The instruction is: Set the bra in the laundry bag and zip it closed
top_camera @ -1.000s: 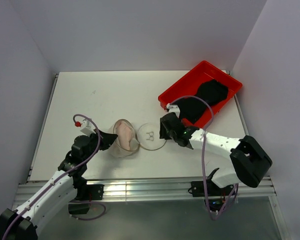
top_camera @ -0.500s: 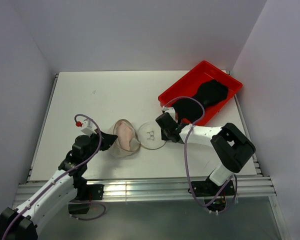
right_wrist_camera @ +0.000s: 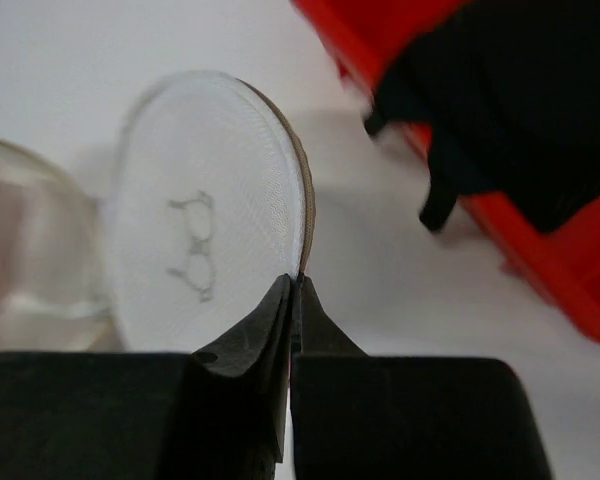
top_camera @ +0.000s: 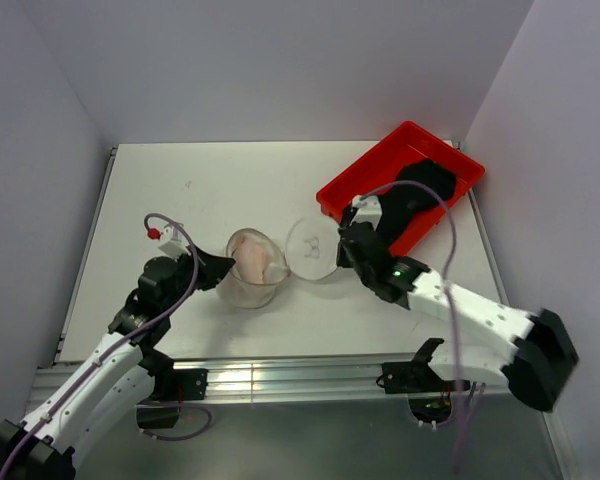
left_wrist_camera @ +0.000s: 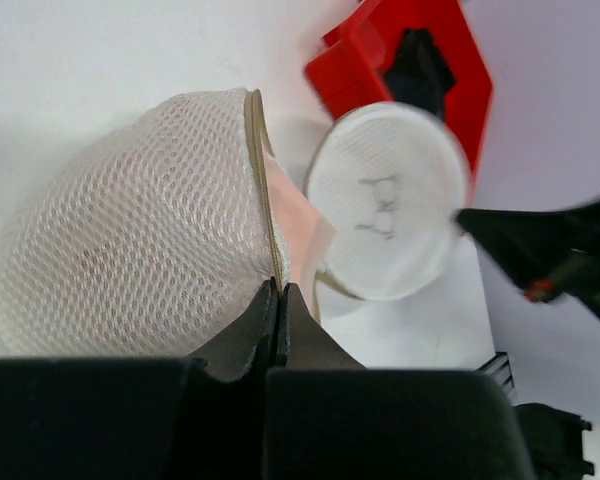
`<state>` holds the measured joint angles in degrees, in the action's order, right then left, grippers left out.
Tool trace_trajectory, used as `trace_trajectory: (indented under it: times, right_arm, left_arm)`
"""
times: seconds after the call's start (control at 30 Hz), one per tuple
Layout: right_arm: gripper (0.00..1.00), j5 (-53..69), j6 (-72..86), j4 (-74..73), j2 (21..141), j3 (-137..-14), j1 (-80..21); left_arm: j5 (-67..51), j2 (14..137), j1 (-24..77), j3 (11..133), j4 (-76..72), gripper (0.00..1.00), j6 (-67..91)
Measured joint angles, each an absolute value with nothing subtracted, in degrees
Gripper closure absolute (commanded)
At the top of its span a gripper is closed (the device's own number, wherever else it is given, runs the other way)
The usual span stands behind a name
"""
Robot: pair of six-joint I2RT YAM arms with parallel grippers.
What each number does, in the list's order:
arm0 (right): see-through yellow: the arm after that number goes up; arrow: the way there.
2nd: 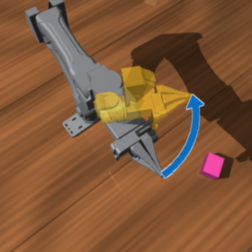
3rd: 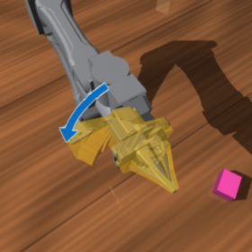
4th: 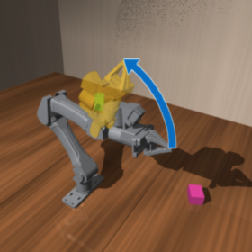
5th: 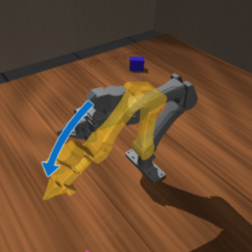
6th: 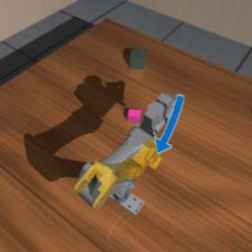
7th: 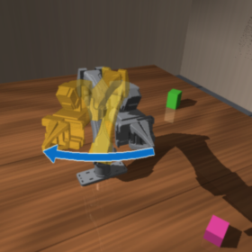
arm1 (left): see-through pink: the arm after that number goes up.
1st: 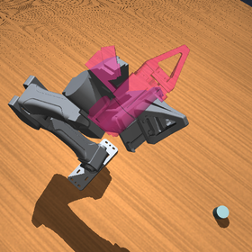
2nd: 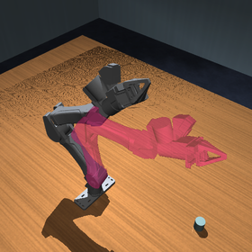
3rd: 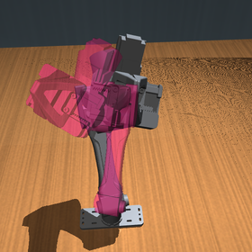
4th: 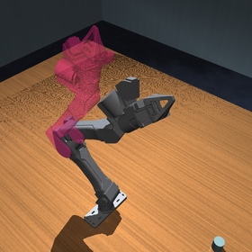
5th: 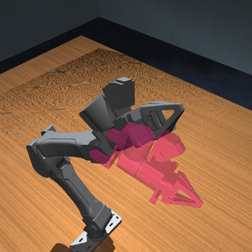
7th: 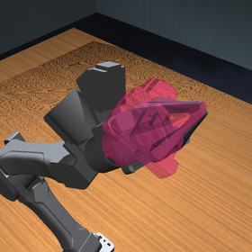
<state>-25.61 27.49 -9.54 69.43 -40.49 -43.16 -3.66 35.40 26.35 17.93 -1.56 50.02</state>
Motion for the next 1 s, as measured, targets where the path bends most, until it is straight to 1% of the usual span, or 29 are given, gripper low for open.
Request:
trace_trajectory:
  times: [0.07, 0.13, 0.23, 0.3, 0.37, 0.43, 0.53, 0.63, 0.73, 0.87, 1.0]
  right_arm:
    - [1.0, -27.9, 26.02, -11.55, 60.71, -43.72, -45.84]
    - [1.0, -30.63, 24.27, -13.78, 54.33, -50.52, -49.65]
    - [1.0, -32.93, 22.24, -13.89, 50.22, -59.42, -54.92]
    - [1.0, -32.93, 21.47, -13.63, 49.12, -61.87, -56.73]
    - [1.0, -33.47, 20.91, -14.39, 50.74, -64.62, -57.04]
    - [1.0, -34.59, 20.6, -17.43, 55.7, -68.66, -57.25]
    - [1.0, -34.57, 18.09, -16.97, 61.54, -71.07, -60.8]
    - [1.0, -34.52, 16.01, -18.04, 62.52, -70.96, -63.02]
    - [1.0, -34.59, 15.73, -17.72, 64.07, -71.26, -63.13]
    - [1.0, -32.34, 16.05, -15.88, 70.94, -72.47, -62.96]
    - [1.0, -27.44, 15.97, -16.43, 79.7, -76.03, -62.96]
  left_arm:
    - [-3.51, 35.79, 26.35, 22.68, 1.72, 1.0, 49.34]
    - [-2.96, 36.07, 26.35, 27.83, 3.84, 1.0, 48.49]
    - [-2.09, 35.79, 26.35, 33.17, 4.99, 1.0, 47.13]
    - [-0.82, 35.77, 26.35, 34.5, 5.34, 1.0, 46.54]
    - [0.27, 36.88, 26.28, 35.11, 5.45, 1.0, 46.22]
    - [0.21, 40.05, 26.2, 35.73, 5.45, 1.0, 46.22]
    - [-0.64, 45.3, 26.06, 37.06, 5.67, 1.0, 46.24]
    - [0.47, 44.66, 26.06, 37.23, 7.68, 1.0, 46.11]
    - [2.5, 42.0, 25.56, 37.32, 8.88, 1.0, 46.11]
    - [2.9, 40.71, 22.35, 36.42, 9.43, 1.0, 46.35]
    - [2.74, 43.46, 17.19, 37.45, 11.84, 1.0, 46.09]
